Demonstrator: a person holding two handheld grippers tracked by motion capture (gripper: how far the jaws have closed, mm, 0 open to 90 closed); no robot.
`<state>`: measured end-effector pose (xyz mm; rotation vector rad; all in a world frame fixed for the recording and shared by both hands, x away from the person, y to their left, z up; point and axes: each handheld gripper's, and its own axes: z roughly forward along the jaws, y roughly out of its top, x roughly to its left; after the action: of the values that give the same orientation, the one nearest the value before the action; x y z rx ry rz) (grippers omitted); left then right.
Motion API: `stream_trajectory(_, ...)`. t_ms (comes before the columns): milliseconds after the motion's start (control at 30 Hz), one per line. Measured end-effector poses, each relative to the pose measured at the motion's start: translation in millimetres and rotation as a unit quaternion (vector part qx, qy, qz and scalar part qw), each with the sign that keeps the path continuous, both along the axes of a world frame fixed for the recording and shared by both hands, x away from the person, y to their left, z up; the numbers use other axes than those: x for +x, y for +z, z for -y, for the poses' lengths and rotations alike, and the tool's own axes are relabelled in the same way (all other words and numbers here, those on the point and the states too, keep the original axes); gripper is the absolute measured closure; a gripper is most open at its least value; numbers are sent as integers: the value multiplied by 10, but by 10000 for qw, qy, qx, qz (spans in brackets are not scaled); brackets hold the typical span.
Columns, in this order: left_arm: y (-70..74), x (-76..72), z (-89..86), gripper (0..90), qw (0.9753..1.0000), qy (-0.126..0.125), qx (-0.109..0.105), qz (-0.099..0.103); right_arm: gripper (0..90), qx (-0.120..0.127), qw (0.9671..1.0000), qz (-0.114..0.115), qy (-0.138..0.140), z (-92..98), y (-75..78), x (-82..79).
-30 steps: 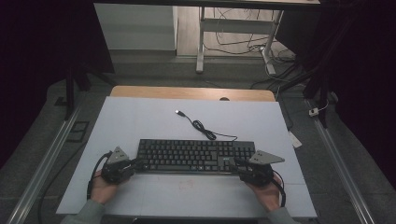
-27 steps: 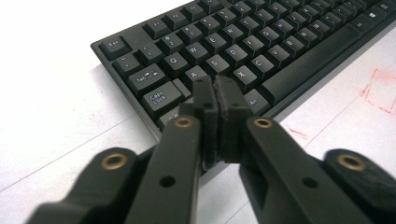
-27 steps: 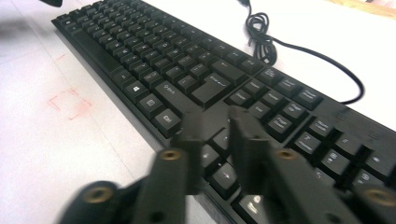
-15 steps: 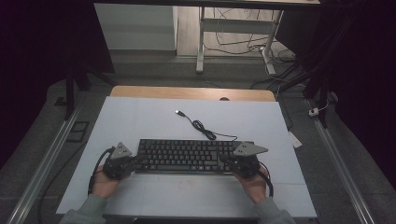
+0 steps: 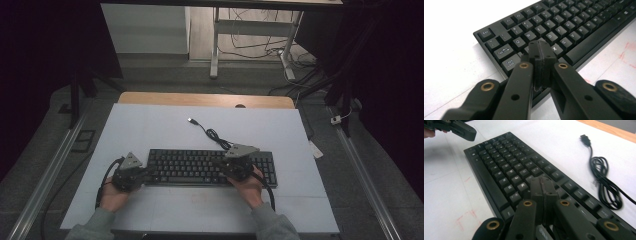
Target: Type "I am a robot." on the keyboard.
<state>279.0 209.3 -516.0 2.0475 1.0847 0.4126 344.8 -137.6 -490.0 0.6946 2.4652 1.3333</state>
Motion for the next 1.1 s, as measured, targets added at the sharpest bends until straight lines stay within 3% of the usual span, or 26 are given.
stream_trajectory(267, -74, 45, 32, 887, 9999, -40, 99, -100, 896, -75, 9999, -81, 87, -141, -50, 101)
stream_trajectory(767, -142, 97, 31, 885, 9996, -15, 208, -178, 895, -268, 9994, -166, 152, -236, -147, 202)
stream_trajectory(1100, -147, 95, 19, 884, 9997, -11, 186, -176, 894, -405, 9987, -234, 197, -338, -224, 261)
